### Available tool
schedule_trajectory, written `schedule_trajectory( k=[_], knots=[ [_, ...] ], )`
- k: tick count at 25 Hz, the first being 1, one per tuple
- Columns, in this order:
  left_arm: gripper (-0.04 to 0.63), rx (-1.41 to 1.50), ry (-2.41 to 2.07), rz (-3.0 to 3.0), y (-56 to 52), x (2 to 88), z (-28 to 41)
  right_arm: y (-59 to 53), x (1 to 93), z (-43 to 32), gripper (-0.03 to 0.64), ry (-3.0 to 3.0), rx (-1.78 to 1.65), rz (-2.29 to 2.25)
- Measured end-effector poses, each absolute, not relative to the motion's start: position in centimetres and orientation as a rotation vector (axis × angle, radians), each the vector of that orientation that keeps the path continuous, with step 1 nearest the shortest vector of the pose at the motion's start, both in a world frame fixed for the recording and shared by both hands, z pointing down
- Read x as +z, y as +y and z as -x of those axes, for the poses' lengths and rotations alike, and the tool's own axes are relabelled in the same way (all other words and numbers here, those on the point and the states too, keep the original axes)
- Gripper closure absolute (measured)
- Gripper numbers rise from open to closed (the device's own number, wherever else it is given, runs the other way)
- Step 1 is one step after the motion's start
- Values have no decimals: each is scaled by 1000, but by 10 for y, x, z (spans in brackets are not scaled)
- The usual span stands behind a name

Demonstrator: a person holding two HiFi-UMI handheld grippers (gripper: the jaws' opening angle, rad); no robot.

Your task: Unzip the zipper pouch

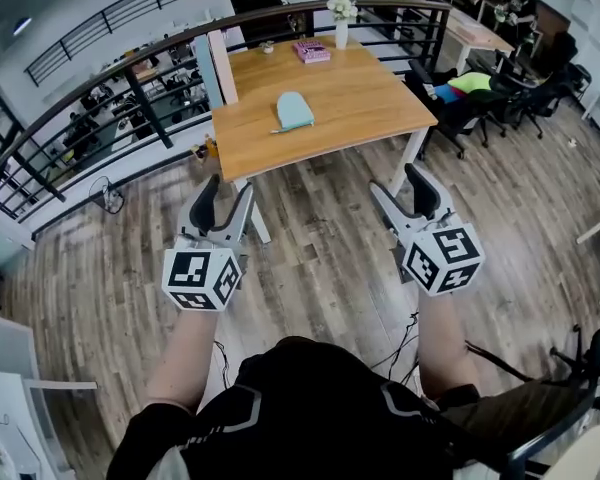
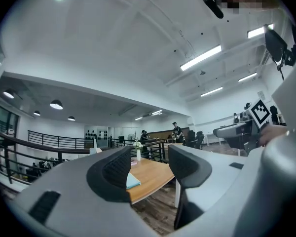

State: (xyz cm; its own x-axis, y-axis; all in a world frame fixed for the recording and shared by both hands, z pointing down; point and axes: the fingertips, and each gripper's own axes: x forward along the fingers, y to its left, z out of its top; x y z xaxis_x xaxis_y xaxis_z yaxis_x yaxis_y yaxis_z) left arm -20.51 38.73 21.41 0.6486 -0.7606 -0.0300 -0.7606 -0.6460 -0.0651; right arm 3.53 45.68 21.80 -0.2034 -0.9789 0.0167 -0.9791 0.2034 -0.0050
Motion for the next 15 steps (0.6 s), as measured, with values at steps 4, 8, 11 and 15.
schedule_trajectory(
  k=[4,8,11,15],
  knots=[
    [342,-57,1330,2778,380,225,192,452,221,-54,310,-2453,15,-1962],
    [342,-125,1327,2784,368,236,183,435,230,-57,310,-2476,49,-1931],
    [342,-139,1323,2790,349,245,178,419,237,-57,310,-2487,55,-1915],
    [342,-124,1318,2824,308,259,174,382,250,-55,310,-2468,79,-1883]
  ],
)
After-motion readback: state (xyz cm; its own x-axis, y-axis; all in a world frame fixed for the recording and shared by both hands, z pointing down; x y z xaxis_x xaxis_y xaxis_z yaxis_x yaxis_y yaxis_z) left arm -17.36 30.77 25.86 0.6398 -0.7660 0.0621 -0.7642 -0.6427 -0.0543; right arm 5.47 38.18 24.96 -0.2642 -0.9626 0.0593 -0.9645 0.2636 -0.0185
